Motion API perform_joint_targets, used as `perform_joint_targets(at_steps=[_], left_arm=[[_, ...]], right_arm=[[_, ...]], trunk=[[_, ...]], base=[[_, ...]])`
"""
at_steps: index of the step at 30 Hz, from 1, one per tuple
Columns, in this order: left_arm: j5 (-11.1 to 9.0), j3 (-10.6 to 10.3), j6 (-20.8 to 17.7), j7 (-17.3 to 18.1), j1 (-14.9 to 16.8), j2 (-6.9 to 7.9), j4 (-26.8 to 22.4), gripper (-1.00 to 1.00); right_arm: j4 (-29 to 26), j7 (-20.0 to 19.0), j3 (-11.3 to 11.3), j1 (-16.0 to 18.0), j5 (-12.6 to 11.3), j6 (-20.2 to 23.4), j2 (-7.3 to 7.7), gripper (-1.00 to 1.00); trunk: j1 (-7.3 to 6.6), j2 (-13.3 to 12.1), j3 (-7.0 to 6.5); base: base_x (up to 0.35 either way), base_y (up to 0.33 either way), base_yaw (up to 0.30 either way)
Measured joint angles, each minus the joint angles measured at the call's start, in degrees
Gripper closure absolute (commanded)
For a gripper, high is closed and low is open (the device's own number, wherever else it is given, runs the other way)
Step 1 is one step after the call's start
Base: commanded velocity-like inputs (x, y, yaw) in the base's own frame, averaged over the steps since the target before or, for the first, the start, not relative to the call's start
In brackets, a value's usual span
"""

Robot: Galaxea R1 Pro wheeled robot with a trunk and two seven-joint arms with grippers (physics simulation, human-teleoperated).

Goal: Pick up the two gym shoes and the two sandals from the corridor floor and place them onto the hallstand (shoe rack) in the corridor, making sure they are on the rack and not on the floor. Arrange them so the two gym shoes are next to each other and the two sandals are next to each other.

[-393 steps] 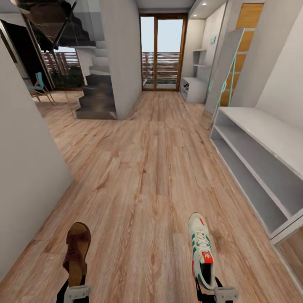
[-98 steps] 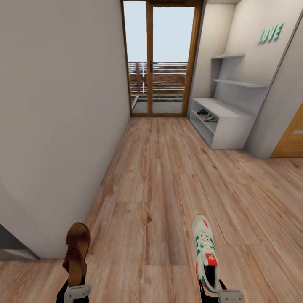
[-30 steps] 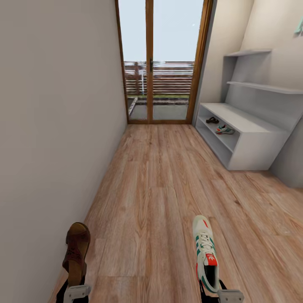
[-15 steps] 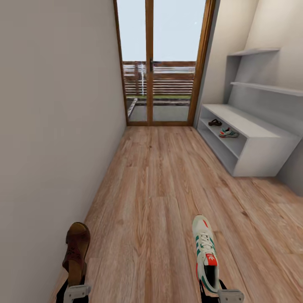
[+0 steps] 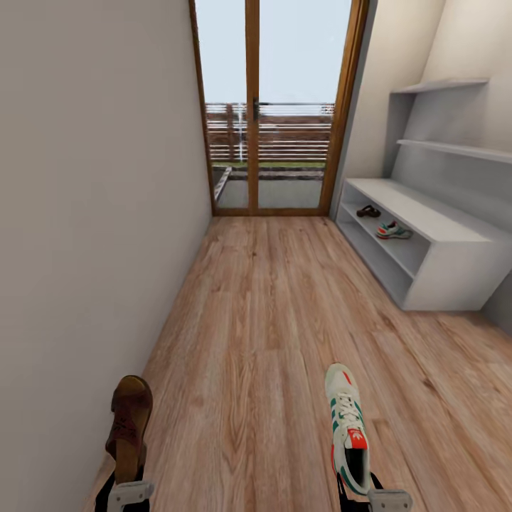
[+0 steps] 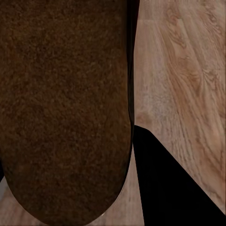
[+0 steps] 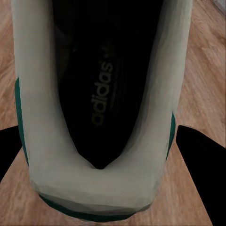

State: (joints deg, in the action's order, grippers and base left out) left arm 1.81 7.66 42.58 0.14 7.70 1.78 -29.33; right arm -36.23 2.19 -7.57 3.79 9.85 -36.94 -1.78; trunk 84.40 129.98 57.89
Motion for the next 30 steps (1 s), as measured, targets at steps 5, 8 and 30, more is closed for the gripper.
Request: perform_joint_targets(at_steps=[5, 8, 30], left_arm=[[0.0, 0.0, 0.0, 0.0, 0.0, 0.0, 0.0, 1.0], [0.0, 0.0, 0.0, 0.0, 0.0, 0.0, 0.0, 1.0], [0.0, 0.0, 0.0, 0.0, 0.0, 0.0, 0.0, 1.0]], right_arm=[[0.0, 0.0, 0.0, 0.0, 0.0, 0.0, 0.0, 1.0], [0.0, 0.0, 0.0, 0.0, 0.0, 0.0, 0.0, 1.0], [0.3, 0.0, 0.0, 0.0, 0.0, 0.0, 0.0, 1.0]], trunk=[[0.0, 0.0, 0.0], [0.0, 0.0, 0.0], [0.0, 0.0, 0.0]], base=[[0.339, 0.0, 0.0], [0.339, 0.0, 0.0], [0.339, -0.016, 0.0]])
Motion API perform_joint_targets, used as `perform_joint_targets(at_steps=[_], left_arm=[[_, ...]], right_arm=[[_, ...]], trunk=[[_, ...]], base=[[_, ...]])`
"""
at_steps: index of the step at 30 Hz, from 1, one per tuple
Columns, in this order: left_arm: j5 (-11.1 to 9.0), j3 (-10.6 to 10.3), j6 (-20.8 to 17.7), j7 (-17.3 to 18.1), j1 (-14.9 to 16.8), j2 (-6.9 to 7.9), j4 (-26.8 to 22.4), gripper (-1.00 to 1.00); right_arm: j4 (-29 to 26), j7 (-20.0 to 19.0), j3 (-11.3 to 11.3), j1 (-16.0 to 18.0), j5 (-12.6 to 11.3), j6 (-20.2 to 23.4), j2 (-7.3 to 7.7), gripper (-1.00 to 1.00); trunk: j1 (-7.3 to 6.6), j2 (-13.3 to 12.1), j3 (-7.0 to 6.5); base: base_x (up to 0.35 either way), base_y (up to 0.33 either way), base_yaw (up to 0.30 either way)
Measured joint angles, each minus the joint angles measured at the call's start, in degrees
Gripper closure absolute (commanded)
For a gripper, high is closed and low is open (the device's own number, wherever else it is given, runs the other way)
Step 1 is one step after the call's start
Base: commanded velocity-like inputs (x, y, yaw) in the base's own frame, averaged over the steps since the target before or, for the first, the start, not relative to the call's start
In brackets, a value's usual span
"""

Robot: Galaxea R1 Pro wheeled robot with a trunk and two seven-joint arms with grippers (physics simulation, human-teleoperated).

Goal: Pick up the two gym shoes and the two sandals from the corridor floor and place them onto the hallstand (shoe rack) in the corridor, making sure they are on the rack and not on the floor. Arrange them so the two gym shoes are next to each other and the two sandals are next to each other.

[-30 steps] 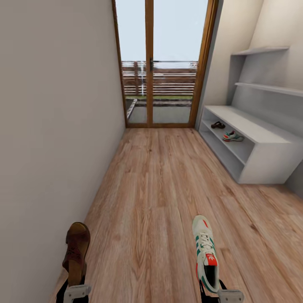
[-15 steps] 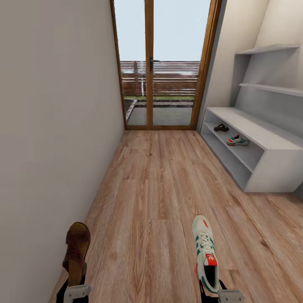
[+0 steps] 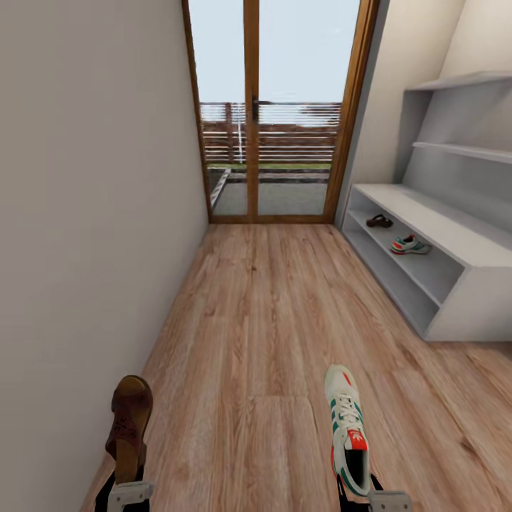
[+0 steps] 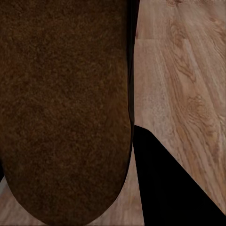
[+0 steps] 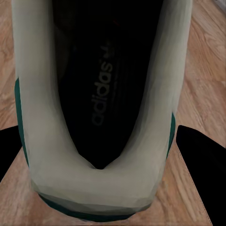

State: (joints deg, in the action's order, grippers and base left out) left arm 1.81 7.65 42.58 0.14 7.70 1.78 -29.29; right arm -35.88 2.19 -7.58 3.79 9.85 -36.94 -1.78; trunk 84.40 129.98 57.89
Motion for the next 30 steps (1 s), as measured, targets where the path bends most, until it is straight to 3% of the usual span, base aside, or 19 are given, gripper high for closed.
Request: perform_joint_targets(at_steps=[30], left_arm=[[0.0, 0.0, 0.0, 0.0, 0.0, 0.0, -0.3, 1.0]], right_arm=[[0.1, 0.0, 0.0, 0.0, 0.0, 0.0, 0.0, 1.0]], trunk=[[0.0, 0.0, 0.0]], base=[[0.339, -0.074, 0.0]])
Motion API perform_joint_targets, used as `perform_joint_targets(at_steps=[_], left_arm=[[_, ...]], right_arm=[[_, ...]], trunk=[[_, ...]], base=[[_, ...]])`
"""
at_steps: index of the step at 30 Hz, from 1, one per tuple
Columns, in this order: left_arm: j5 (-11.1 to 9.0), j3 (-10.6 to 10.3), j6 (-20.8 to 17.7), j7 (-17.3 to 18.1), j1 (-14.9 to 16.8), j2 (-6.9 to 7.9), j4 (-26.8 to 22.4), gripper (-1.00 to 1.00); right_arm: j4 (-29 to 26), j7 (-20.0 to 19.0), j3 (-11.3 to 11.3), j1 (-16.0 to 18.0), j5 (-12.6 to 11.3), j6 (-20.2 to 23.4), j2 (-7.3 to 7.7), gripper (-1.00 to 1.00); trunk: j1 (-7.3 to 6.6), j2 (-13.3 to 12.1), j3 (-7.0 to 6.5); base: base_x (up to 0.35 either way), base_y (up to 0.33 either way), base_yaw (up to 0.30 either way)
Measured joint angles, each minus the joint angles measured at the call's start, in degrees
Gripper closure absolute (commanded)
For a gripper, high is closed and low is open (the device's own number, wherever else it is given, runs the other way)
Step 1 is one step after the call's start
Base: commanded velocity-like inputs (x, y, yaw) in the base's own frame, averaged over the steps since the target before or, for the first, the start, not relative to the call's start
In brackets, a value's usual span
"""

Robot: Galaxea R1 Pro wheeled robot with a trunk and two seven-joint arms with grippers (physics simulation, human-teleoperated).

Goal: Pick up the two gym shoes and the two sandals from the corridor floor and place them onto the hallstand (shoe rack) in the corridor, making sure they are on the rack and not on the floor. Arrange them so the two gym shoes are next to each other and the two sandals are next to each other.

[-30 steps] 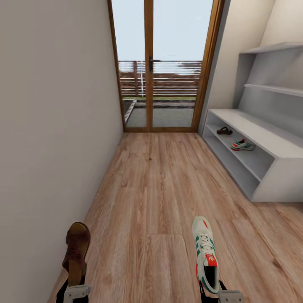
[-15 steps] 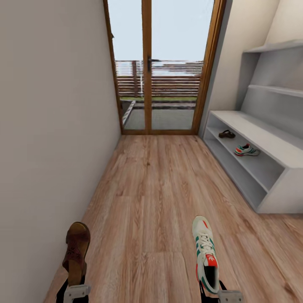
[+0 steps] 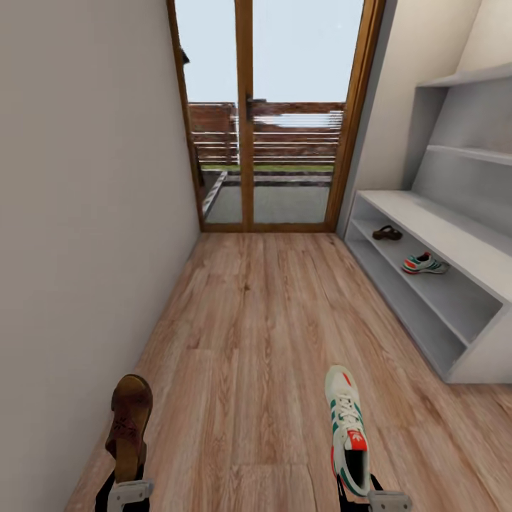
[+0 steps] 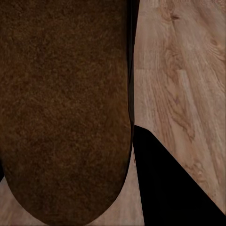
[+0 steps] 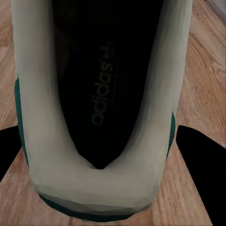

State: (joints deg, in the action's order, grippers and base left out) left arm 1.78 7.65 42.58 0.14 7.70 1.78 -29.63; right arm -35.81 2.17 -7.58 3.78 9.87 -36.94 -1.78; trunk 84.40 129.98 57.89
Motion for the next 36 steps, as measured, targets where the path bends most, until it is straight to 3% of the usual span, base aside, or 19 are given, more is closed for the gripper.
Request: perform_joint_targets(at_steps=[36], left_arm=[[0.0, 0.2, 0.0, 0.0, 0.0, -0.05, 0.6, 1.0]], right_arm=[[2.2, -0.1, 0.0, 0.0, -0.1, 0.1, -0.18, 1.0]], trunk=[[0.0, 0.0, 0.0]], base=[[0.339, -0.071, 0.0]])
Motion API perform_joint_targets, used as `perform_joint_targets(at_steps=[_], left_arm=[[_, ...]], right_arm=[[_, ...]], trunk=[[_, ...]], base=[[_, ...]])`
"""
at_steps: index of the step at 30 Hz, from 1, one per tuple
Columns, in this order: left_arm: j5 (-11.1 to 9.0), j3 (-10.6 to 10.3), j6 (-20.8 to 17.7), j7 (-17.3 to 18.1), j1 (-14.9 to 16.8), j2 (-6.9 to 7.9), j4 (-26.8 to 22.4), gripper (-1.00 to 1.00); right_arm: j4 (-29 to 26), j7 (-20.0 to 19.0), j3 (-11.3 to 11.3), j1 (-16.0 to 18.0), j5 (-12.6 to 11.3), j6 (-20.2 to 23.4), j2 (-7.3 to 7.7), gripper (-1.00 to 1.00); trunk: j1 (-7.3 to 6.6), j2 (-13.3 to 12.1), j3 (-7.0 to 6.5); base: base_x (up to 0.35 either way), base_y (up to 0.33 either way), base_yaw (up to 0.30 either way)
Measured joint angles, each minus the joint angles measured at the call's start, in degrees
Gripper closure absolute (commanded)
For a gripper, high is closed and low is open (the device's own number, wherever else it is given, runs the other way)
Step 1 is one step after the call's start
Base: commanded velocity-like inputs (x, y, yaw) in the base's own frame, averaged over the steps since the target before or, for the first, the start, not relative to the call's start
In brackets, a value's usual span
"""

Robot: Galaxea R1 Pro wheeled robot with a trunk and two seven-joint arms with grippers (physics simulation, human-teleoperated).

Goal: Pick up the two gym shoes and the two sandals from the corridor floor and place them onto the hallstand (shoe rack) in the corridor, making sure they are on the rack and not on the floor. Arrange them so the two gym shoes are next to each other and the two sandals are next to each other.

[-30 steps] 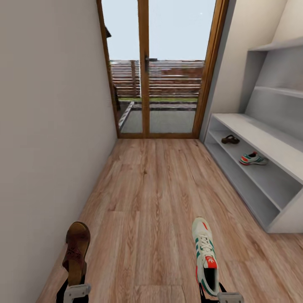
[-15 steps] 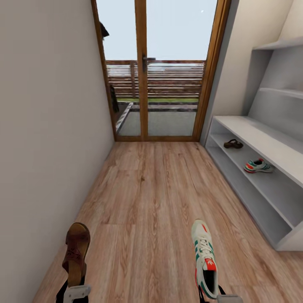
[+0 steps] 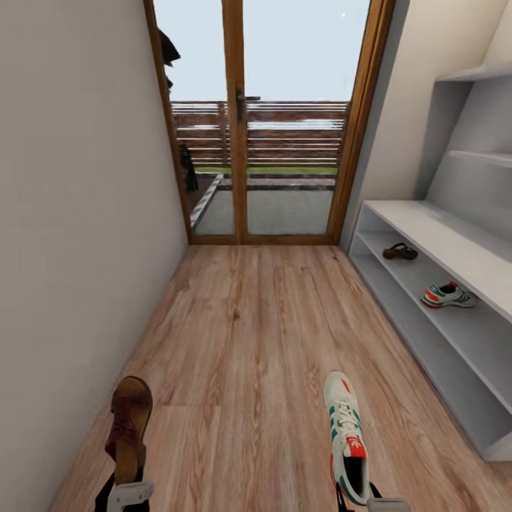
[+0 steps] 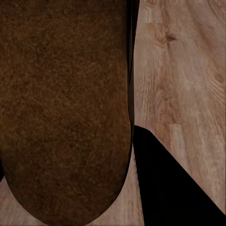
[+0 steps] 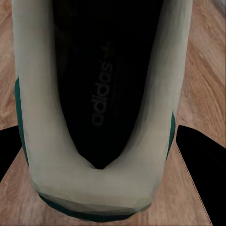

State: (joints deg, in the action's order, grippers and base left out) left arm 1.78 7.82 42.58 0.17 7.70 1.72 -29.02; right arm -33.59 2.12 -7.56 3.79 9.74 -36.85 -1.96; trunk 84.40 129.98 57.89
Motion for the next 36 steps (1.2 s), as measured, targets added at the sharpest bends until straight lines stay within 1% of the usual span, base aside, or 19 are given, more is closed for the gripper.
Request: perform_joint_targets(at_steps=[13, 26, 36], left_arm=[[0.2, -0.1, 0.0, 0.0, 0.0, -0.04, 0.0, 1.0], [-0.1, 0.0, 0.0, 0.0, 0.0, 0.0, 0.0, 1.0], [-0.2, -0.1, 0.0, 0.0, 0.0, 0.04, 0.0, 1.0]], right_arm=[[-0.1, -0.1, 0.1, 0.0, 0.1, 0.0, 0.11, 1.0], [-0.2, 0.0, 0.0, 0.0, 0.0, 0.0, 0.11, 1.0], [-0.1, 0.0, 0.0, 0.0, 0.1, 0.0, 0.16, 1.0]], trunk=[[0.0, 0.0, 0.0], [0.0, 0.0, 0.0], [0.0, 0.0, 0.0]], base=[[0.34, -0.003, 0.0], [0.34, 0.0, -0.003], [0.34, 0.029, -0.241]])
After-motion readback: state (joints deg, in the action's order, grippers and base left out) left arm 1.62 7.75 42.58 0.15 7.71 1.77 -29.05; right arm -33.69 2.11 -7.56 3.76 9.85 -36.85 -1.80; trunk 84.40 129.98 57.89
